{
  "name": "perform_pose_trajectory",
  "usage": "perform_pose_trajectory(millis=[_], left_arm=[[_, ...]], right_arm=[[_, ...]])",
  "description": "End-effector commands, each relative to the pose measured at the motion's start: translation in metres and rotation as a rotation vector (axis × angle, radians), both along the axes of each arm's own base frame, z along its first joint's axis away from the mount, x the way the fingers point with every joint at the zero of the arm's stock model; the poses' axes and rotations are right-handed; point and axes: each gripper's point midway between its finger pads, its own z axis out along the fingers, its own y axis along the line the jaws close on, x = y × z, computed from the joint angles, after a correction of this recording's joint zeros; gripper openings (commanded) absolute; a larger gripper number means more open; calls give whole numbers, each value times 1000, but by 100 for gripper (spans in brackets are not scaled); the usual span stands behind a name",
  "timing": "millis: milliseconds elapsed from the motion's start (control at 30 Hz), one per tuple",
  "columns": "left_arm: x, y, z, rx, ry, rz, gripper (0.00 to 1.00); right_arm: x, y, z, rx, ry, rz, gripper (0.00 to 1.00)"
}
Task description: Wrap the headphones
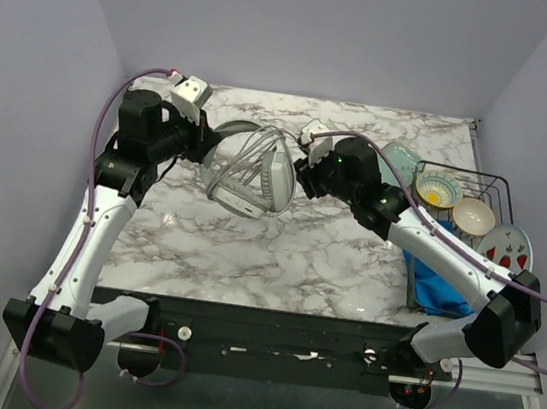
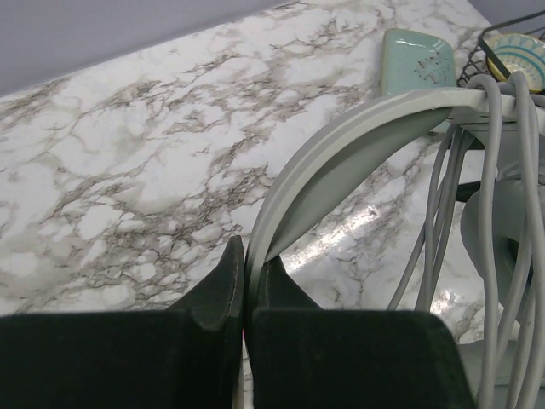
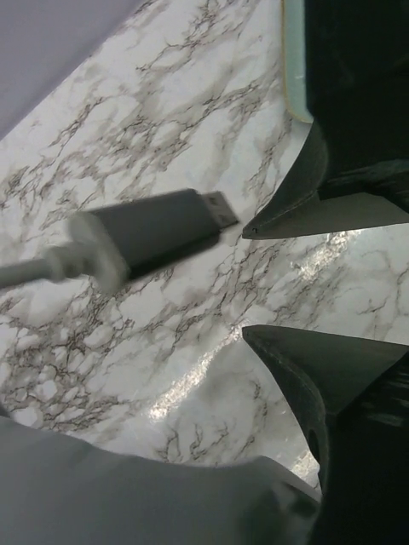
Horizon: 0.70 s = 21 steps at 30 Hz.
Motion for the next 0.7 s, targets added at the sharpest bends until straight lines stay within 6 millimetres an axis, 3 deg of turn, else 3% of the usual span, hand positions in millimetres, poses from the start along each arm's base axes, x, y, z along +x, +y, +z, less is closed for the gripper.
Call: perform_pose_trajectory(millis=[0, 333, 533, 667], left_arm=[[19, 31, 19, -79, -30, 189, 0], [64, 123, -38, -12, 19, 512, 0], [75, 189, -79, 3, 53, 714, 0], [75, 231, -117, 10, 107, 828, 0]], right_arm=[[-6, 8, -13, 24, 26, 44, 54], [-11, -10, -54, -23, 106, -43, 55], [-13, -13, -63, -42, 120, -44, 55], [-14, -14, -65, -53, 121, -45, 55]])
